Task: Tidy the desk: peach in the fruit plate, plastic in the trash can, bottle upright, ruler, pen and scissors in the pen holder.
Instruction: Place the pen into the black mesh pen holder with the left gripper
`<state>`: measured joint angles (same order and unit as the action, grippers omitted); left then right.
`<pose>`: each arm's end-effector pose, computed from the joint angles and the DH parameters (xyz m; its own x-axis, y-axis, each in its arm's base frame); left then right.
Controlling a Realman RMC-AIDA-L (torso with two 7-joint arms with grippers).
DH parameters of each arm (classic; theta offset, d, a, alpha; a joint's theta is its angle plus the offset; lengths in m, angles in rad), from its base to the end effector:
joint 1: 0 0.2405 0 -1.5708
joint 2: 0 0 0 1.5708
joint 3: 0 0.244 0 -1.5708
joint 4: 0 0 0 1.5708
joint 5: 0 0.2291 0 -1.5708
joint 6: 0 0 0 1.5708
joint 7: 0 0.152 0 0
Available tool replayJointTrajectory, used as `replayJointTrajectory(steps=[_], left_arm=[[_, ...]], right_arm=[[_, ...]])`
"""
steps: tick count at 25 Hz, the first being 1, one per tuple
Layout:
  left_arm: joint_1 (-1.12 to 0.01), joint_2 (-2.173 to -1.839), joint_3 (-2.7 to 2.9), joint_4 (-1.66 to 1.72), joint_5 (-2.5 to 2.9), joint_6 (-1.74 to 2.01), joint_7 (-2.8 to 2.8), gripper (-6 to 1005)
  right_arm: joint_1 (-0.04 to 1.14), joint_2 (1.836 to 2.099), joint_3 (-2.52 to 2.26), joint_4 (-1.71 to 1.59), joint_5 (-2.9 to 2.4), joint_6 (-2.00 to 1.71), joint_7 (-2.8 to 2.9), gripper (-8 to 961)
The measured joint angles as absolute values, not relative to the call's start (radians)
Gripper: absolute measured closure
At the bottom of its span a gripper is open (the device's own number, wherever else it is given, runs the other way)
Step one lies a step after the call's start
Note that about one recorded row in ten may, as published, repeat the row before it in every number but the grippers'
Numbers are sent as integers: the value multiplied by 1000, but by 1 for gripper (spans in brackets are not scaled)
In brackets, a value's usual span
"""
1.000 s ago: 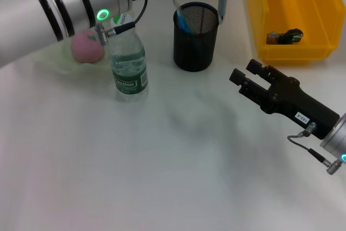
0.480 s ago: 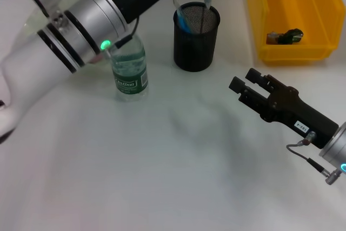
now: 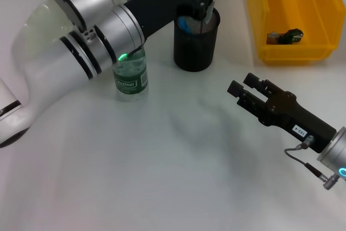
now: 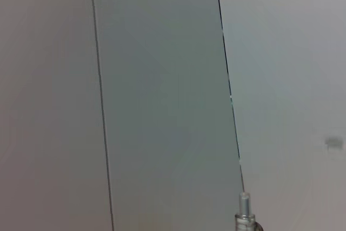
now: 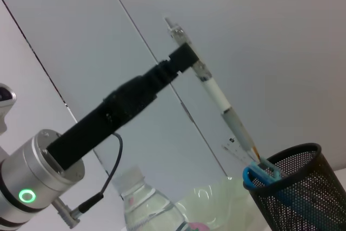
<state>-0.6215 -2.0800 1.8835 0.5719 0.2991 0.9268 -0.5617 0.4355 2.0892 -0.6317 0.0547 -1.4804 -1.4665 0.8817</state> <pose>-0.1295 0.3964 -0.0817 0.6973 -0.1599 0.6987 0.3307 -0.7930 -0.5115 0.2942 0.2710 -0.0790 0.3700 -0.3508 -0.8603 -0.7800 -0.6204 -0.0825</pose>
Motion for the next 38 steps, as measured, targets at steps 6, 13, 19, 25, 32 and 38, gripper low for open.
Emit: replayJointTrajectory(steps=[6,13,19,25,32,38], left_arm=[[-625,-2080,1899,566,296,897,-542,788],[-634,-2080,1900,561,295,851,-528,786],[-636,-2080,1901,548,294,841,-527,785],[-635,-2080,1902,545,293,833,-527,783],[-636,-2080,1902,545,293,828,-526,781],[-642,-2080,1915,544,292,785,-527,780]], right_arm=[[436,2091,-633,64,-1480,-1466,883,259],[436,2091,-637,69,-1480,-1467,882,259],[436,2091,-637,69,-1481,-1471,882,259],[436,2091,-637,69,-1483,-1473,877,259],[436,2091,-637,68,-1483,-1473,876,259],[436,2091,-637,67,-1483,-1472,876,259]])
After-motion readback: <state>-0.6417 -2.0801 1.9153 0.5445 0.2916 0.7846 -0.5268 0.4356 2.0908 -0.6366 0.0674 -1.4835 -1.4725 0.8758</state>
